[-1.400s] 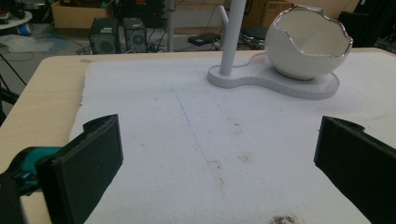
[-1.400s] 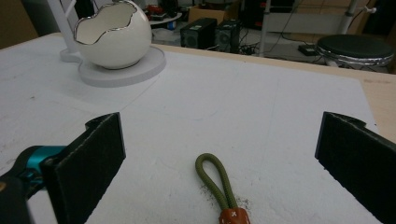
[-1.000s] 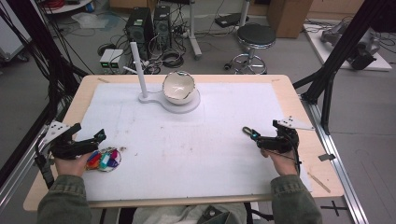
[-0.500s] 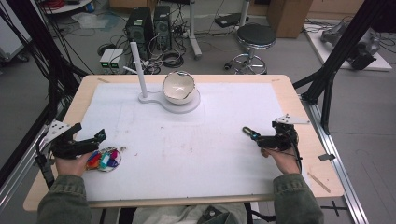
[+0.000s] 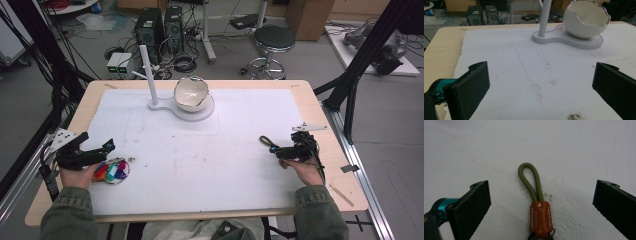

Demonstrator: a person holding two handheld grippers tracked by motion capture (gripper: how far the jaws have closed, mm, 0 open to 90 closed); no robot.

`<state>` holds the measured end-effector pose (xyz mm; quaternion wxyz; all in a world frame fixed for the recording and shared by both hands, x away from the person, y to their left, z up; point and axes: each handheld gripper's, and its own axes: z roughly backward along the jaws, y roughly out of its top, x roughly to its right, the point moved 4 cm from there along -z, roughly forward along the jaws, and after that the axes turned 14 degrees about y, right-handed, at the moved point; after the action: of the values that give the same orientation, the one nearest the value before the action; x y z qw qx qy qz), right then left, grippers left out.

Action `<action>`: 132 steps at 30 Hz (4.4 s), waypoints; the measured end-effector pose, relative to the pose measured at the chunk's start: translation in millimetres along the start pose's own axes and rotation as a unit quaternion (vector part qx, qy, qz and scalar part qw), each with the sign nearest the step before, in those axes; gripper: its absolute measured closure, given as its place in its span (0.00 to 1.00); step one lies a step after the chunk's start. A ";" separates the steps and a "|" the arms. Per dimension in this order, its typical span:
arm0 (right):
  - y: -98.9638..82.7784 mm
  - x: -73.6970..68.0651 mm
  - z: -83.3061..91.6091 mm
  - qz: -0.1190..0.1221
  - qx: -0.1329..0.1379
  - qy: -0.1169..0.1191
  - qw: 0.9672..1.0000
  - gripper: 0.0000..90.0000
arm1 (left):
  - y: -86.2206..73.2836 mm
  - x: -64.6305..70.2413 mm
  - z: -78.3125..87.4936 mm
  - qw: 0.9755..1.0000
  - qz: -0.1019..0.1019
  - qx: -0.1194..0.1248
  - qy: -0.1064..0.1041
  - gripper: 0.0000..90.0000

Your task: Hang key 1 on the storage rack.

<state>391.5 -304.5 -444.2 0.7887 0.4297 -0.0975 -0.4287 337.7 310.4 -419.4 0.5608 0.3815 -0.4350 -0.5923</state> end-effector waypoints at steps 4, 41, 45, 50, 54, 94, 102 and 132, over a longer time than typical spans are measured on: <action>-2.0 3.1 -3.1 -0.006 -0.029 0.004 1.000 0.01 | 0.2 0.1 -0.1 1.000 -0.001 0.001 0.002 0.02; -2.4 9.0 -9.0 -0.014 -0.165 0.017 0.986 0.80 | 0.1 0.3 -0.1 1.000 -0.007 0.001 0.003 0.02; -2.5 6.3 -7.2 -0.013 -0.161 0.025 0.987 0.84 | 0.3 0.3 -0.4 1.000 -0.006 0.002 0.002 0.02; -3.3 6.6 -5.9 -0.029 -0.151 0.034 0.988 0.85 | 0.4 1.0 -1.5 1.000 -0.008 0.002 0.001 0.02; -4.4 7.0 -4.7 -0.038 -0.148 0.037 0.988 0.85 | 0.2 2.0 -2.0 1.000 -0.007 0.001 0.000 0.02; 57.0 -27.7 6.5 -0.032 -0.082 0.095 0.992 0.86 | -0.7 4.5 -1.8 1.000 -0.011 -0.003 -0.002 0.02; 72.8 -36.8 -2.8 -0.030 -0.076 0.106 0.991 0.86 | -0.6 4.2 -2.1 1.000 -0.011 -0.003 -0.002 0.02; 139.4 -95.4 -46.7 0.008 -0.070 0.151 0.986 0.86 | -0.7 4.4 -3.8 1.000 -0.014 -0.002 -0.006 0.02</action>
<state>440.0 -167.5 -346.2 0.8259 0.4326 0.0494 -0.3582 340.7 305.7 -421.2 0.5505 0.3829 -0.4312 -0.6036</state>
